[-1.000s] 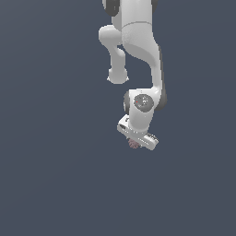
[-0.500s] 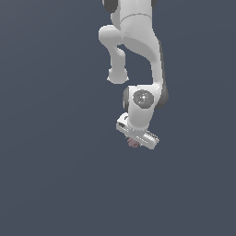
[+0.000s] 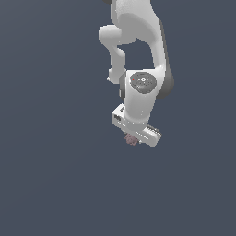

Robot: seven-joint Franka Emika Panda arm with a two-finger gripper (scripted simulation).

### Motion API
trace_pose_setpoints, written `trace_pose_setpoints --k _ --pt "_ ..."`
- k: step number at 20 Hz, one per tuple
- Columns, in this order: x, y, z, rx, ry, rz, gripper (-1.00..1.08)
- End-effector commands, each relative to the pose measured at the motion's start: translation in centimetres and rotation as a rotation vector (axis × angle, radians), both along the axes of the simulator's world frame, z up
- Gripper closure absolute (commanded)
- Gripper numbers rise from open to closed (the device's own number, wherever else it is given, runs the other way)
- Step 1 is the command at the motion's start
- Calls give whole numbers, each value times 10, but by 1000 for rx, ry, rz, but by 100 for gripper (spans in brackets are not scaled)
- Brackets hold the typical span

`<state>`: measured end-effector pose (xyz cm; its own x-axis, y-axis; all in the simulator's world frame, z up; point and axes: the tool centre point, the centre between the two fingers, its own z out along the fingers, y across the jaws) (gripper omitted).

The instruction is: Pick up the object and move it to a goal position.

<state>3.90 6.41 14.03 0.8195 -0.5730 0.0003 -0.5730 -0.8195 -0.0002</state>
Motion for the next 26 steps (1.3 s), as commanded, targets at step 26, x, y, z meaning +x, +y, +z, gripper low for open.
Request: trace_pose_setpoints --k 26 --pt "53 -33 153 0 0 0 108"
